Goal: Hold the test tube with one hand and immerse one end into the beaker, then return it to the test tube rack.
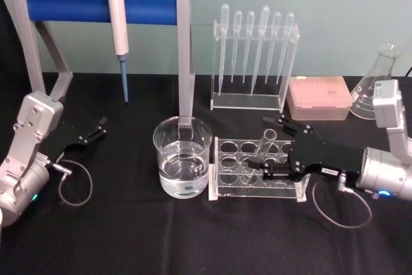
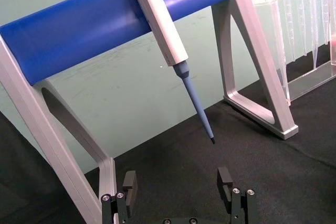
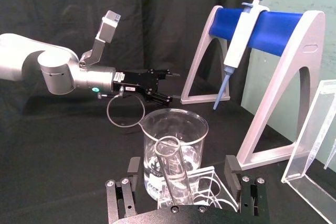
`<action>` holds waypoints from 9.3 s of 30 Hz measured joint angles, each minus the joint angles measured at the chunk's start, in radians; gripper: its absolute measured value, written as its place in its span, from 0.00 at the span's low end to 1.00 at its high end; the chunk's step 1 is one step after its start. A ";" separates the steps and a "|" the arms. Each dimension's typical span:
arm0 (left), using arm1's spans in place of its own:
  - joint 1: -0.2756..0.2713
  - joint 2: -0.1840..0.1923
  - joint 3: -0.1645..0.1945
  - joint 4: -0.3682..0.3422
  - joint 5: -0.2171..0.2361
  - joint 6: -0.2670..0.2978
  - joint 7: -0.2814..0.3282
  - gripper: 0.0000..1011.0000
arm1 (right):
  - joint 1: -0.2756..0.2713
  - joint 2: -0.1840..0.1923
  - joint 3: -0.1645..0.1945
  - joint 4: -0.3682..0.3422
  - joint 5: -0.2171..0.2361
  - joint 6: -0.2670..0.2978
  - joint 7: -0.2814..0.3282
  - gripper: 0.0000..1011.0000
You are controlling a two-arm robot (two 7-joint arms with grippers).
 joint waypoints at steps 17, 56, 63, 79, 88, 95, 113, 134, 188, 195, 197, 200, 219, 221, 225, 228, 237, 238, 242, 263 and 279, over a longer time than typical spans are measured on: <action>0.000 0.000 0.000 0.000 0.000 0.000 0.000 0.99 | 0.001 -0.001 -0.001 0.000 -0.002 0.001 -0.001 0.90; 0.000 0.000 0.000 0.000 0.000 0.000 0.000 0.99 | 0.027 0.031 -0.004 -0.049 -0.017 0.035 -0.015 0.23; 0.000 0.000 0.000 0.000 0.000 0.000 0.000 0.99 | 0.089 0.068 -0.005 -0.130 0.014 0.156 -0.013 0.23; 0.000 0.000 0.000 0.000 0.000 0.000 0.000 0.99 | 0.236 0.104 -0.062 -0.178 0.051 0.357 0.011 0.23; 0.000 0.000 0.000 0.000 0.000 0.000 0.000 0.99 | 0.263 0.114 -0.088 -0.190 0.046 0.370 -0.004 0.23; 0.000 0.000 0.000 0.000 0.000 0.000 0.000 0.99 | 0.264 0.114 -0.088 -0.190 0.047 0.371 -0.010 0.23; 0.000 0.000 0.000 0.000 0.000 0.000 0.000 0.99 | 0.264 0.113 -0.088 -0.188 0.046 0.370 -0.003 0.23; 0.000 0.000 0.000 0.000 0.000 0.000 0.000 0.99 | 0.264 0.113 -0.088 -0.188 0.046 0.370 -0.001 0.23; 0.000 0.000 0.000 0.000 0.000 0.000 0.000 0.99 | 0.264 0.113 -0.088 -0.188 0.046 0.370 -0.001 0.23; 0.000 0.000 0.000 0.000 0.000 0.000 0.000 0.99 | 0.264 0.113 -0.088 -0.188 0.046 0.370 -0.001 0.23; 0.000 0.000 0.000 0.000 0.000 0.000 0.000 0.99 | 0.264 0.113 -0.088 -0.188 0.046 0.370 -0.001 0.23; 0.000 0.000 0.000 0.000 0.000 0.000 0.000 0.99 | 0.264 0.113 -0.088 -0.188 0.046 0.370 -0.001 0.23; 0.000 0.000 0.000 0.000 0.000 0.000 0.000 0.99 | 0.264 0.113 -0.088 -0.188 0.046 0.370 -0.001 0.23; 0.000 0.000 0.000 0.000 0.000 0.000 0.000 0.99 | 0.264 0.113 -0.088 -0.188 0.046 0.370 -0.001 0.23; 0.000 0.000 0.000 0.000 0.000 0.000 0.000 0.99 | 0.264 0.113 -0.088 -0.188 0.046 0.370 -0.001 0.23; 0.000 0.000 0.000 0.000 0.000 0.000 0.000 0.99 | 0.264 0.113 -0.088 -0.188 0.046 0.370 -0.001 0.23; 0.000 0.000 0.000 0.000 0.000 0.000 0.000 0.99 | 0.296 0.109 -0.094 -0.181 0.053 0.370 0.010 0.23; 0.000 0.000 0.000 0.000 0.000 0.000 0.000 0.99 | 0.296 0.109 -0.094 -0.181 0.053 0.370 0.010 0.23; 0.000 0.000 0.000 0.000 0.000 0.000 0.000 0.99 | 0.347 0.086 -0.110 -0.160 0.055 0.370 0.030 0.23; 0.000 0.000 0.000 0.000 0.000 0.000 0.000 0.99 | 0.500 -0.123 -0.234 0.045 0.085 0.334 0.097 0.23; 0.000 0.000 0.000 0.000 0.000 0.000 0.000 0.99 | 0.502 -0.152 -0.309 0.108 0.054 0.303 0.080 0.23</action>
